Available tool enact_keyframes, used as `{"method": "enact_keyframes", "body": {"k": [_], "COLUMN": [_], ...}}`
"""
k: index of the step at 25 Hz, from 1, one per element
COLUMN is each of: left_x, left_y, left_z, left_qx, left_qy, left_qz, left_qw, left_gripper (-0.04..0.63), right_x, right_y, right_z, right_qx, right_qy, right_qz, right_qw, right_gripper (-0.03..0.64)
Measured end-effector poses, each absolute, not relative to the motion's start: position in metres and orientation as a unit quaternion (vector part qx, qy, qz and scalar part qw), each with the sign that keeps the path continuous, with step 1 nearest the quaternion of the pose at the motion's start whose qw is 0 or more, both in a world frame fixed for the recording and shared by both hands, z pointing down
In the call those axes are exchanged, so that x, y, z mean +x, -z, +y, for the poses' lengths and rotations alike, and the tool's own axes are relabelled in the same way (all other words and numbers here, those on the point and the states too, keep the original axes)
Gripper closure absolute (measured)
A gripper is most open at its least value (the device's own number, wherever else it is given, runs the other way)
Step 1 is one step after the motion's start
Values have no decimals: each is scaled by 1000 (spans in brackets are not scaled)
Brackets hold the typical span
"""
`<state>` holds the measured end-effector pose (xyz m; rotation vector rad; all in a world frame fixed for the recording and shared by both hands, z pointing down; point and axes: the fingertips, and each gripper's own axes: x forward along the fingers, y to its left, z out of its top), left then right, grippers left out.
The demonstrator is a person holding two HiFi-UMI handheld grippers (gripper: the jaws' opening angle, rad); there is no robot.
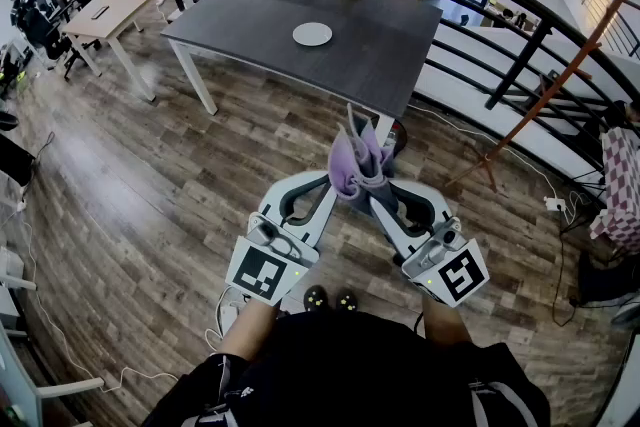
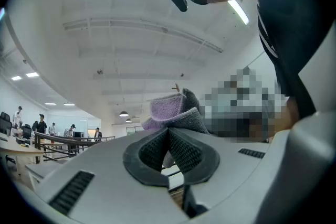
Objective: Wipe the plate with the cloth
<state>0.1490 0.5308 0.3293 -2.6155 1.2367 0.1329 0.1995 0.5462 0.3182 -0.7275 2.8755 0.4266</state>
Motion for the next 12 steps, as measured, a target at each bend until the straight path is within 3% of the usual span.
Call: {"method": "enact_keyframes", "body": {"k": [12], "left_x": [145], "left_y": [-324], "left_z": [528], "left_qx": [-893], "left_qy": [-44], "left_qz": [431], "left_qw": [124], "left_gripper": [595], "right_x": [194], "right_y": [-315], "right_z": [545], "right_qx": [-227], "right_qy": [-152], "right_qz": [959], "right_qw": [71], "right_gripper": [543]}}
